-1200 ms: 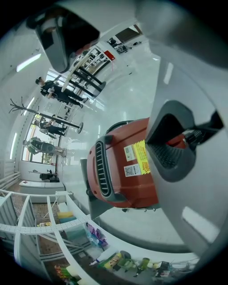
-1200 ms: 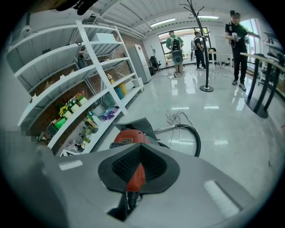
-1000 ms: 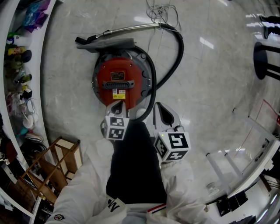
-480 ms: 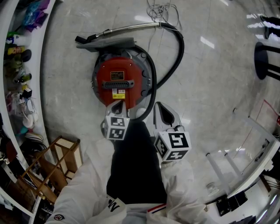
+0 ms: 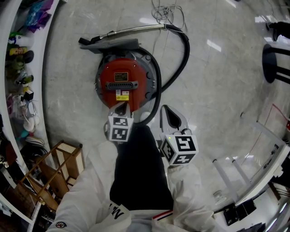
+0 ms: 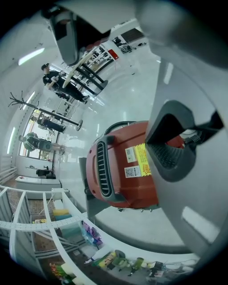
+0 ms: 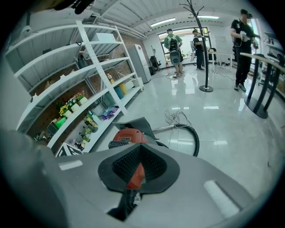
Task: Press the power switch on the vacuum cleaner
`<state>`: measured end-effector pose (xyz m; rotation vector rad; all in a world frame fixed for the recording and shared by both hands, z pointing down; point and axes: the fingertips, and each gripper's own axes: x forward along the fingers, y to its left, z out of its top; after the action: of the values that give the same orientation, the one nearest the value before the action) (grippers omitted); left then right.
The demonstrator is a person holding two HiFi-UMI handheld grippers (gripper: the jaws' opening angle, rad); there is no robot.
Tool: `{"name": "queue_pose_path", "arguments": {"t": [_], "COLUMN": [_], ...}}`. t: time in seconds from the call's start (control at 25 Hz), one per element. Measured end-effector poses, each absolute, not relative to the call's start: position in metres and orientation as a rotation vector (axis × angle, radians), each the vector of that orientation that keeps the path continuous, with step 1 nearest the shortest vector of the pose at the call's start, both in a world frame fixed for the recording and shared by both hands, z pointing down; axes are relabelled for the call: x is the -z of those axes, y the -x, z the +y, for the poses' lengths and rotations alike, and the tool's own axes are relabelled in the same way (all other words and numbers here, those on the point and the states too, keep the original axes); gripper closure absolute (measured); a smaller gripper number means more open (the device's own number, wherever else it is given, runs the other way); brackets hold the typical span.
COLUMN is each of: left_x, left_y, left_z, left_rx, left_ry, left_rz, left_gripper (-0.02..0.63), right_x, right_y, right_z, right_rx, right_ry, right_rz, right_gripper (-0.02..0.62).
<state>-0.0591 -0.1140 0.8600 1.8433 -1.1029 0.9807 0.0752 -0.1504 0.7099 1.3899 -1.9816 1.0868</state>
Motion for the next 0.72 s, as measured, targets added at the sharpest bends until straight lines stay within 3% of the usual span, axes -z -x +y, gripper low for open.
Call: {"name": "queue_pose_path", "arguments": {"t": [0.72], "left_x": [-0.737], "left_y": [0.066], "left_z": [-0.129], "left_rx": [-0.934], "left_ry": [-1.992], "left_rz": [-1.163], "left_gripper": [0.606], "right_x": [-0.631], "right_y": [-0.086], "right_z": [-0.147], "right_rx": [-0.974], "right_ry": [-1.405], "right_rz": [-2.056], "right_gripper": [0.595]}}
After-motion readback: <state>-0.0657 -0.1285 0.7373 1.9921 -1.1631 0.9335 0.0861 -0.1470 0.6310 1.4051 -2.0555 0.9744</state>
